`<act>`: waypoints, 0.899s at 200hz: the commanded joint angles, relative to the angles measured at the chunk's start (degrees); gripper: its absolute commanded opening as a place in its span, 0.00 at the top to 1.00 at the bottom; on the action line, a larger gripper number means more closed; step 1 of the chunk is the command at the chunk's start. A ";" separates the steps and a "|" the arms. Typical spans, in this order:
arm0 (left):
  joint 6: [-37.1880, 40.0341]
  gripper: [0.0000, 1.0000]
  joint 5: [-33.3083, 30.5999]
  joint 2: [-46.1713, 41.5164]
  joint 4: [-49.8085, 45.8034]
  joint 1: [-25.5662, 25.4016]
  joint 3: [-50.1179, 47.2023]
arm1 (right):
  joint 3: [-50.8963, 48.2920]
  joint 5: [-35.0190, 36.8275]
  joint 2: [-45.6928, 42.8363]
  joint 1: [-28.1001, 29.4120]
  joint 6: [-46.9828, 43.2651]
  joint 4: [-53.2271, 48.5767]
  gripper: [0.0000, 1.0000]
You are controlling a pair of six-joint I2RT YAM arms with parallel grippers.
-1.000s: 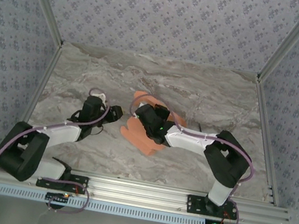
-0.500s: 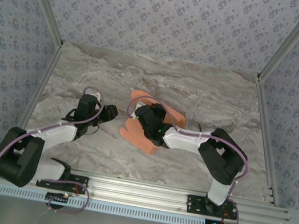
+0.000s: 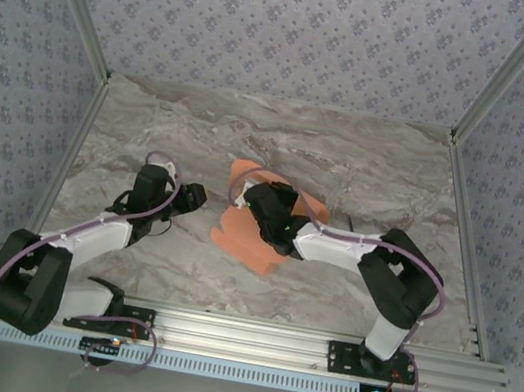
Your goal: Fold the paper box
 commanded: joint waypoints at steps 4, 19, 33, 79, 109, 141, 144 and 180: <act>2.23 0.54 3.02 -3.21 -0.17 0.35 3.07 | 4.57 -9.23 -6.23 -1.85 9.93 -13.43 1.00; 2.75 0.53 4.44 -4.40 -0.22 0.27 3.85 | 5.25 -14.30 -8.60 -3.14 12.97 -18.14 1.00; 3.03 0.51 5.90 -5.57 -0.58 -0.12 4.94 | 5.36 -18.30 -10.42 -4.43 15.15 -20.85 1.00; 5.36 0.45 7.04 -6.18 -5.68 -4.37 12.61 | 4.51 -25.82 -14.48 -7.07 18.20 -23.32 1.00; 4.64 0.44 9.24 -0.65 -6.50 -5.95 19.04 | 3.32 -27.72 -15.62 -7.31 18.73 -22.02 1.00; 2.93 0.45 11.15 6.12 -7.48 -6.37 25.81 | 2.56 -28.12 -16.40 -7.36 19.26 -21.31 1.00; 2.78 0.45 11.22 6.74 -7.61 -6.41 26.45 | 2.49 -28.11 -16.41 -7.35 19.27 -21.23 1.00; 2.19 0.46 12.40 13.20 -8.00 -7.59 32.08 | 2.08 -28.07 -16.79 -7.10 19.48 -20.63 1.00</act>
